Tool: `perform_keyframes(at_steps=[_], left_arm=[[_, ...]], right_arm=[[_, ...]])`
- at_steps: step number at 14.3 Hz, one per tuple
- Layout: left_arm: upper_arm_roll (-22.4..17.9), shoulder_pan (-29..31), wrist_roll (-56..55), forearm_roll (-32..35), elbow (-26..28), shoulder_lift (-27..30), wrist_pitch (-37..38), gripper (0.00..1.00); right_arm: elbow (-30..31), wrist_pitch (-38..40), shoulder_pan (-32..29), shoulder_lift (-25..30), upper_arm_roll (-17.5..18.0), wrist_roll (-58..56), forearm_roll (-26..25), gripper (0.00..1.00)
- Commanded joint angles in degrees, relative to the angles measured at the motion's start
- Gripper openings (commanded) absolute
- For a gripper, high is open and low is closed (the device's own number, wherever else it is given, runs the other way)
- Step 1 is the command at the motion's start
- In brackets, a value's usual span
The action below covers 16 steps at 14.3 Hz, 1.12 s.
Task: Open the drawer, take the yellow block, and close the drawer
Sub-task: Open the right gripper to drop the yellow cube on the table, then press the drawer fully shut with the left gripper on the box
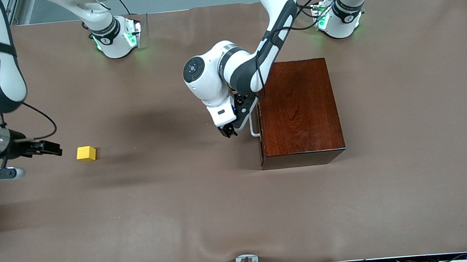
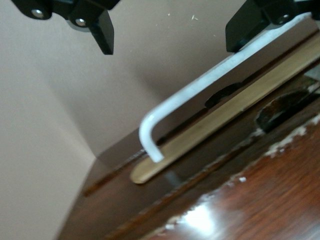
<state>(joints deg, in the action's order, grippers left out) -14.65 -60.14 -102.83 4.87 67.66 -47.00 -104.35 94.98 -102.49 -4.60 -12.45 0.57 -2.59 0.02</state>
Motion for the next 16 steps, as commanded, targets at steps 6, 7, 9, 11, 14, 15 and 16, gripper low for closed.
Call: perform_keyframes(at_steps=[6, 7, 9, 11, 14, 15, 16], left_arm=[[-0.3, 6.2, 28.5, 0.9, 1.9, 19.8, 2.8, 1.00], [-0.3, 7.2, 31.0, 0.0, 2.1, 22.0, 3.2, 1.00], [-0.3, 10.2, 37.4, -0.7, 4.0, 26.5, 5.0, 1.00], [-0.3, 14.1, 47.4, -1.0, 5.1, 30.1, 8.4, 1.00], [-0.3, 19.5, 58.5, -2.5, 6.3, 34.8, 13.4, 1.00], [-0.3, 21.2, 62.6, -2.6, 7.0, 36.4, 14.4, 1.00], [-0.3, 23.2, 66.8, -2.6, 7.7, 37.8, 15.5, 1.00]], right_arm=[[-6.0, 7.9, 2.7, 5.2, -0.1, -0.3, -0.4, 1.00], [-6.0, 9.0, 2.7, 6.1, 0.0, -0.4, -0.4, 1.00], [-6.0, 10.4, 3.1, 8.4, 0.0, -0.4, -0.5, 1.00], [-5.9, 11.2, 3.3, 10.8, -0.1, -0.4, -0.5, 1.00], [-5.9, 12.0, 3.3, 12.9, -0.1, -0.4, -0.5, 1.00], [-5.8, 12.6, 3.2, 13.2, -0.2, -0.4, -0.5, 1.00], [-5.8, 12.8, 3.2, 13.5, -0.2, -0.4, -0.5, 1.00]])
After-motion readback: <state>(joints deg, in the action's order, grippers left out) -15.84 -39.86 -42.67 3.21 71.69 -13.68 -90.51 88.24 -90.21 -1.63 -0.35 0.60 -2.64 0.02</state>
